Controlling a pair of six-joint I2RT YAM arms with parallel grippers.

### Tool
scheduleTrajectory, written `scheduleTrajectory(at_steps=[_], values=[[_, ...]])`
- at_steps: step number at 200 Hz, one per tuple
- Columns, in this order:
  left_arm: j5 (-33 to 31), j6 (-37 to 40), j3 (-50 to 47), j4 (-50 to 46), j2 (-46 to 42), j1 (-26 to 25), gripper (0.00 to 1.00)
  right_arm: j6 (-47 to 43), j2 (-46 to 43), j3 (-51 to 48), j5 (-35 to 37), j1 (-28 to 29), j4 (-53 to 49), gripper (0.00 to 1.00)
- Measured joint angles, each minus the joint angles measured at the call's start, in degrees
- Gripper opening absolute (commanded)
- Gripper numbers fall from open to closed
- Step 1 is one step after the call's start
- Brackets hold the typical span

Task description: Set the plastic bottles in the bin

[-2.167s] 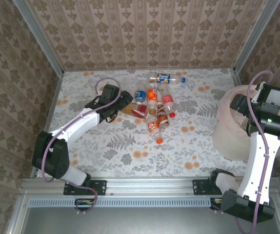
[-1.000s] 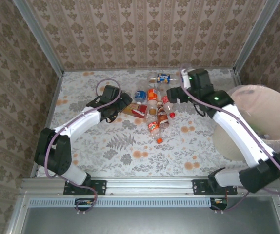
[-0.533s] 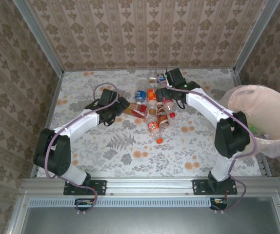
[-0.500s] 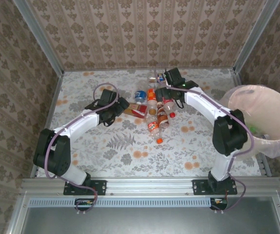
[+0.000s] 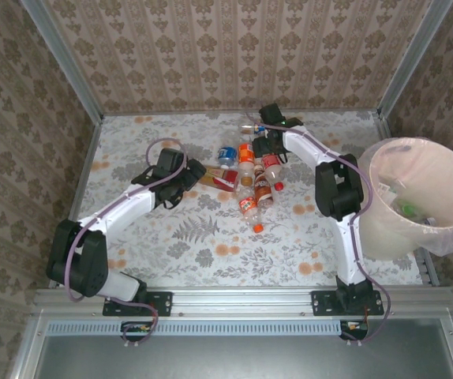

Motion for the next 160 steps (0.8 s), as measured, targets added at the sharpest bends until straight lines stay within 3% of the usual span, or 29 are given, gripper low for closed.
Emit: scheduleTrajectory(at_steps=[105,160], values=[[0.2,0.0,-0.5,0.5,0.0,0.0,1.00,-0.3,11.1,13.2,2.2,0.0,-7.8,0.70],[0.7,1.0,-0.3,0.3,0.3,0.0,1.00,-1.4,11.8,13.8,3.0,0.0,-9.2,0.61]])
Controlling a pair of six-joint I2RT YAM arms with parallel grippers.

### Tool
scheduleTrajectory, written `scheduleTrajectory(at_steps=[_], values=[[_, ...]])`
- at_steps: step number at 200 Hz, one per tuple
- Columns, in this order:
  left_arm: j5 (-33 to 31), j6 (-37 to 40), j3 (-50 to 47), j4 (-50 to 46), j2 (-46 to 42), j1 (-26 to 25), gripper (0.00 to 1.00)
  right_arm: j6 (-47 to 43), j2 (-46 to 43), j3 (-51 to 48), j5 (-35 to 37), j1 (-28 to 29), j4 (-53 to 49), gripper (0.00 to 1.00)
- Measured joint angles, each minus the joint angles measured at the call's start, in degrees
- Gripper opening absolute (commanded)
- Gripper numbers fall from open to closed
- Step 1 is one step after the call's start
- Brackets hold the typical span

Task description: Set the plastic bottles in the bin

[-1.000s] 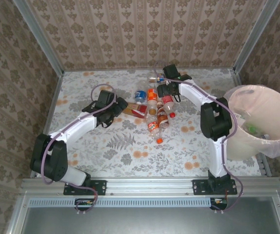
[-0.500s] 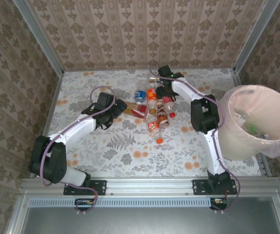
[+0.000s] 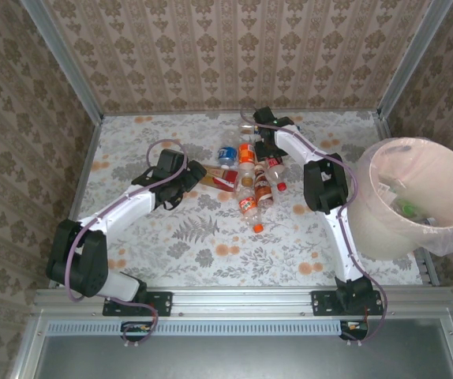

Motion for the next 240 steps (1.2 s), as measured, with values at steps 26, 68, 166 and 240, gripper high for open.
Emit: scheduleTrajectory(at_steps=[26,68,166,240], values=[[-0.2,1.9,1.9,-1.5,1.4,0.0,1.00,-0.7,-1.2,-0.9,0.9,0.0,0.5,0.58],[-0.2,3.0,3.7,-2.1,2.8,-0.4,1.00,-1.6,-10.1,-6.8,2.0,0.0,2.3,0.56],[0.6,3.4,4.3,-1.4,5.0,-1.5,1.00,-3.1,-39.3,-22.9,1.8,-0.1,13.4,0.54],[-5.3,4.1,4.7,-2.1,4.9,-3.7,1.00,-2.8,-61.5,-34.6,-1.8,-2.9,23.6,0.53]])
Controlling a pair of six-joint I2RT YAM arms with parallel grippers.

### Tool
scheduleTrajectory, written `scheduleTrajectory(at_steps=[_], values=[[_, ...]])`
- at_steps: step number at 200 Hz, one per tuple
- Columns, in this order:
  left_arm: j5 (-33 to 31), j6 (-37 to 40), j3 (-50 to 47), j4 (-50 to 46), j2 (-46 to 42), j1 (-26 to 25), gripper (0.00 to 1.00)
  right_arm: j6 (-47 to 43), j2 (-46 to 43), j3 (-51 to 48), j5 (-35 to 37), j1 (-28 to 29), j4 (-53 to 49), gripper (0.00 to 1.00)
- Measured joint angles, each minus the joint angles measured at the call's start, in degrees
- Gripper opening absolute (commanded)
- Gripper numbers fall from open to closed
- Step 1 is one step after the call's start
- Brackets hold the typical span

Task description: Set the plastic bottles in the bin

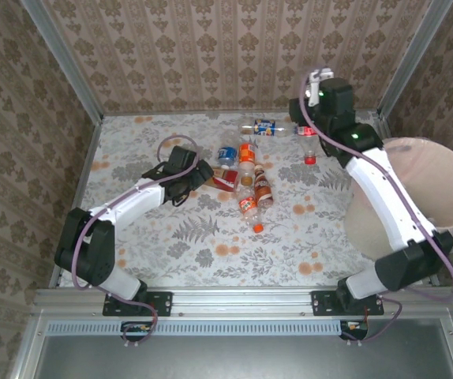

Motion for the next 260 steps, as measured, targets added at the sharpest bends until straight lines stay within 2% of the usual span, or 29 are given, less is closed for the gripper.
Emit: scheduleTrajectory(at_steps=[47,89,133,165,196,260], values=[[-0.9,0.0,0.4,0.0,0.0,-0.3,1.00,1.7,-12.1,-5.2,-2.1,-6.3,4.7,0.53],[0.6,0.7,1.2,0.3,0.1,-0.6,1.00,2.4,-19.1,-6.8,-2.3,-15.1,5.0,0.53],[0.3,2.0,3.0,0.5,0.2,-2.1,1.00,2.6,-22.4,-7.3,-2.3,-24.0,3.6,0.53],[0.2,2.3,4.1,0.2,0.3,-2.4,1.00,2.8,-22.8,-7.6,-1.6,-33.0,1.8,0.53],[0.1,2.4,5.2,0.0,1.7,-2.4,1.00,2.7,-24.5,-12.4,-3.3,-40.0,2.9,0.53],[0.8,2.4,6.3,-0.4,3.7,-2.3,1.00,1.9,-27.1,-26.3,-8.7,-42.2,6.3,0.58]])
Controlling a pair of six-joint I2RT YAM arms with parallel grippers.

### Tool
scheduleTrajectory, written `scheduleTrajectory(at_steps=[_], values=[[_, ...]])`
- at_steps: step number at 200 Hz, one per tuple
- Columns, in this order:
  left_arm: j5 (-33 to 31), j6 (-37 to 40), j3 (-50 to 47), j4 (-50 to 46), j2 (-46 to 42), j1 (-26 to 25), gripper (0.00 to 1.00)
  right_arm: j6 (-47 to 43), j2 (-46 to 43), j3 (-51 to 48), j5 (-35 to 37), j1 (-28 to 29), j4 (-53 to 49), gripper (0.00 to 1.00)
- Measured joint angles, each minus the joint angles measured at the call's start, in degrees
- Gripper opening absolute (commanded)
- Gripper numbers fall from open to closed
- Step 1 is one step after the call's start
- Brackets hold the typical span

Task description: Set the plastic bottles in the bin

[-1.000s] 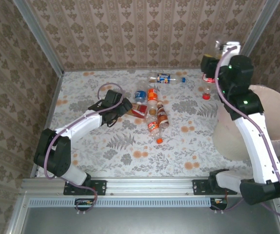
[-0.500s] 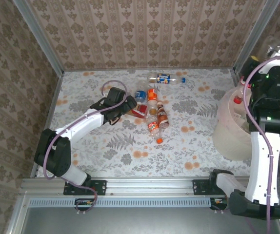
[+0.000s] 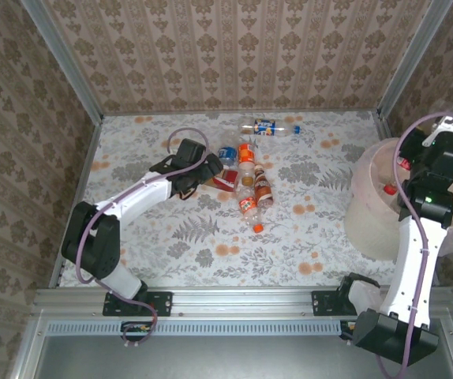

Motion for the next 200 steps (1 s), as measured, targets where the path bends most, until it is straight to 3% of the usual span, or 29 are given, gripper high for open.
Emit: scheduleTrajectory(at_steps=[17,33,52,200], values=[[0.4,0.0,0.0,-0.2,0.3,0.1,1.00,-0.6,-0.9,-3.4,-3.0,0.0,0.7,0.61],[0.9,0.0,0.0,-0.5,0.7,0.4,1.00,-0.8,-1.4,-4.9,-5.5,0.0,0.8,0.74],[1.6,0.0,0.0,-0.7,1.6,1.0,1.00,0.1,-1.6,-5.0,-6.5,0.0,1.3,0.81],[5.9,-2.3,0.7,-2.3,3.9,3.7,1.00,5.9,-2.8,-4.8,-19.5,-0.2,4.2,0.96]])
